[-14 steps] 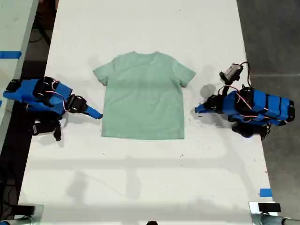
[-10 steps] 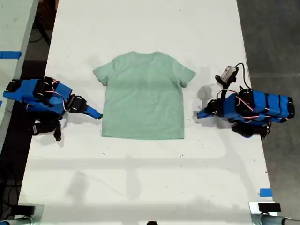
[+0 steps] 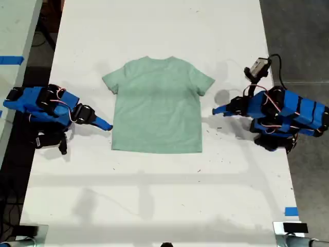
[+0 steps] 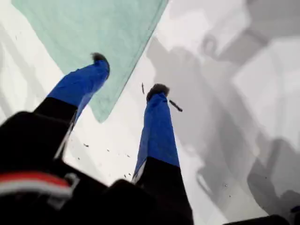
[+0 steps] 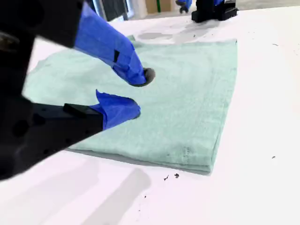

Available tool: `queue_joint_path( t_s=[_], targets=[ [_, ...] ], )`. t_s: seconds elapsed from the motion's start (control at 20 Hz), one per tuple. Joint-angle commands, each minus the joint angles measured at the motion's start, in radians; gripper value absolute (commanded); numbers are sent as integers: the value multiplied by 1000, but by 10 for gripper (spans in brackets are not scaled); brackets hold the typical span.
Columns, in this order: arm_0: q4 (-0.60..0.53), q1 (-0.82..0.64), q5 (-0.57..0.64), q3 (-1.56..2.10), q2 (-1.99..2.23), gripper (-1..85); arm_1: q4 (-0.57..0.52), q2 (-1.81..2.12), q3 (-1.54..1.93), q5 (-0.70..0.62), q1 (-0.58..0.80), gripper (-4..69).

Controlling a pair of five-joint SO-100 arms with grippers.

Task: Fold t shirt

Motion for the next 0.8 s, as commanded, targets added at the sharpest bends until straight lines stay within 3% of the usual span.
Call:
queue_joint_path(
  t_s=[0.0, 0.05, 0.15, 0.4, 0.75],
  targets=[
    [2, 12, 9, -14, 6, 75, -8, -322, -301, -166, 187, 226],
    [2, 12, 9, -14, 6, 75, -20, -457, -388, -224, 265, 218],
    [2, 12, 9, -14, 6, 75, -64, -692, -546, -331, 403, 111],
    [2, 12, 9, -14, 6, 76, -221, -1270, -833, -512, 652, 154],
    [2, 11, 9, -14, 6, 76, -239, -1801, -1266, -572, 652, 211]
  ],
)
